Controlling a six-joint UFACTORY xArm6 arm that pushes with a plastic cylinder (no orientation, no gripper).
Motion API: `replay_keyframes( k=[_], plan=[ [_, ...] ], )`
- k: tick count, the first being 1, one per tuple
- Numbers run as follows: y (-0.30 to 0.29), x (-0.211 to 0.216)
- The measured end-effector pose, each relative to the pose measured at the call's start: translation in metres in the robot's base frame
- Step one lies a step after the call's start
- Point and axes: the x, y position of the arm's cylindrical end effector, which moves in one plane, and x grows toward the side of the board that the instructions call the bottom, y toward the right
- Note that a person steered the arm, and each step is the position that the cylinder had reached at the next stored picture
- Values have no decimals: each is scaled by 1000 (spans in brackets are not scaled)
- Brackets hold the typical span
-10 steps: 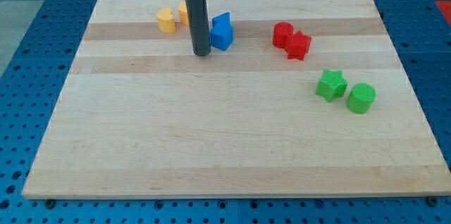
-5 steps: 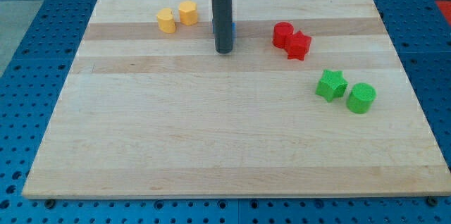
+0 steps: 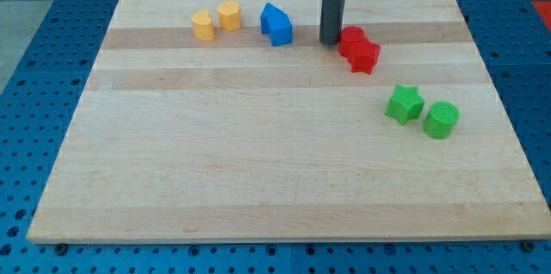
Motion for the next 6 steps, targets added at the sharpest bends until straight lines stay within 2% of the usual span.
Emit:
replay_keyframes(
  k=[2,3,5,6],
  plan=[
    [58,-3],
    [69,25],
    [68,48],
    [88,44]
  ],
)
